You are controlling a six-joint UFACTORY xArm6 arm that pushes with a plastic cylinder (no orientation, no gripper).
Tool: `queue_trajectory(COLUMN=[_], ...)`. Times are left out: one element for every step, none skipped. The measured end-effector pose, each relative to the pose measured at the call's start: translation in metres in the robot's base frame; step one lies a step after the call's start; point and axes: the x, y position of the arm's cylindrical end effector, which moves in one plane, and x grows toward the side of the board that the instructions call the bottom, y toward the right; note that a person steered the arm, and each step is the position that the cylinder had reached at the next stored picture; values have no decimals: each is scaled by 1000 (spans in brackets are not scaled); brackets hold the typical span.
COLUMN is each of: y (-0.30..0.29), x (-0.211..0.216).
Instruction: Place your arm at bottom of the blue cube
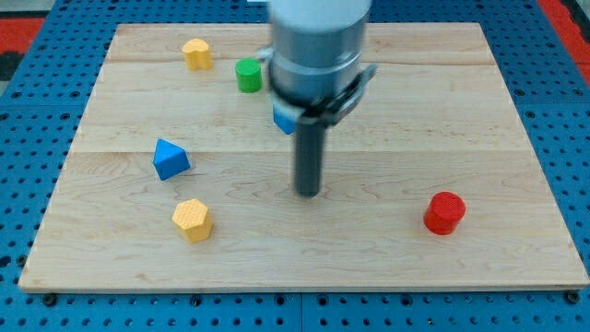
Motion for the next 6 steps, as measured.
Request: queue_trajectory(y=[-73,-1,95,100,42,38], x=[-1,-66,-127,-135,-135,-128])
